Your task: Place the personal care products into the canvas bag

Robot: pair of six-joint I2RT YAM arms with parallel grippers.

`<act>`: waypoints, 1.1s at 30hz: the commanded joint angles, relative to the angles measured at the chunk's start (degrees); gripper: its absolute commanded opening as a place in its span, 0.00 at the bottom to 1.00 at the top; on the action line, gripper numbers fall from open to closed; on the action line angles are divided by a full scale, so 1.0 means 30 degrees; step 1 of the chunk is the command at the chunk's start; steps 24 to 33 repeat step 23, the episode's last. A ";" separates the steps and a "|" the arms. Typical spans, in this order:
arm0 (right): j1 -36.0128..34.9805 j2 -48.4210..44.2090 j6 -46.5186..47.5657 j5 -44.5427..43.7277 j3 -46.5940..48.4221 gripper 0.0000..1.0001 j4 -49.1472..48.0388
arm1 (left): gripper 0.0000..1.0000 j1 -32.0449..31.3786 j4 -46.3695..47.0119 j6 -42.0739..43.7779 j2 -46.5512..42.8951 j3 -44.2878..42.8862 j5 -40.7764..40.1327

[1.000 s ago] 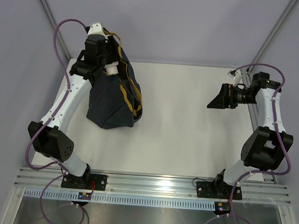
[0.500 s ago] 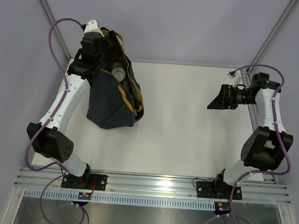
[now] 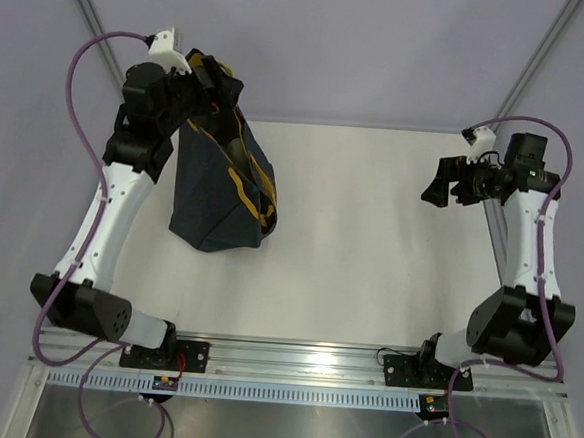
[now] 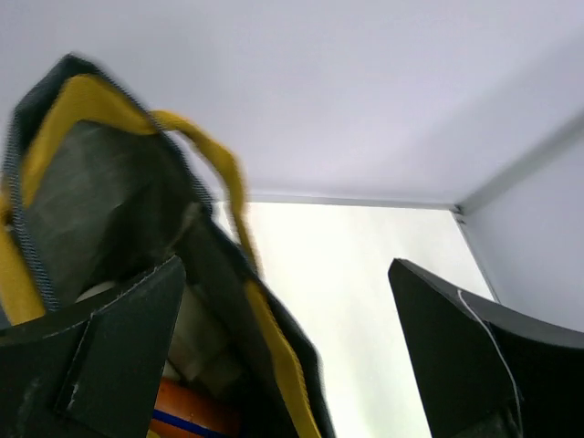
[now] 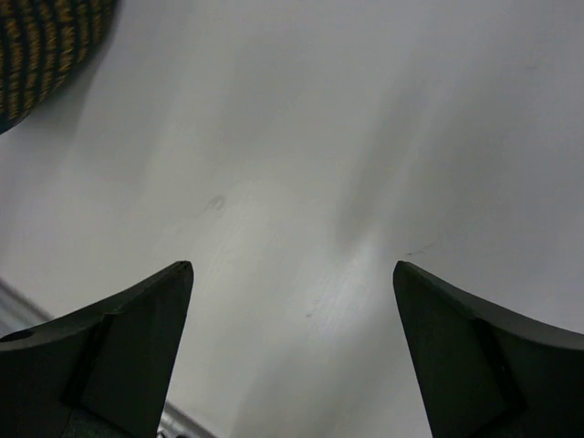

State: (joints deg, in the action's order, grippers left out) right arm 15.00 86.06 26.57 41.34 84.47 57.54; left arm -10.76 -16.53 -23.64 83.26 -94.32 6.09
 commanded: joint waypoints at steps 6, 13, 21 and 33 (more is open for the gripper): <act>-0.0050 -0.5250 -0.6161 -1.0734 -0.1032 1.00 -0.8672 | 0.99 0.0014 0.2291 0.3601 -0.8762 0.6005 0.5385; -0.0050 -0.5745 -0.6394 -1.2341 -0.0557 1.00 -0.6553 | 0.99 0.0014 -0.0434 0.3282 -1.5092 1.1397 0.3101; -0.0050 -0.8002 -0.5956 -1.1379 -0.2050 1.00 -0.5764 | 0.99 -0.0015 -0.3067 0.2255 -1.9636 1.3862 0.1166; -0.0050 -0.8646 -0.6511 -1.1671 -0.2430 1.00 -0.5645 | 0.99 0.0014 -0.3480 0.2167 -2.0398 1.4038 0.0757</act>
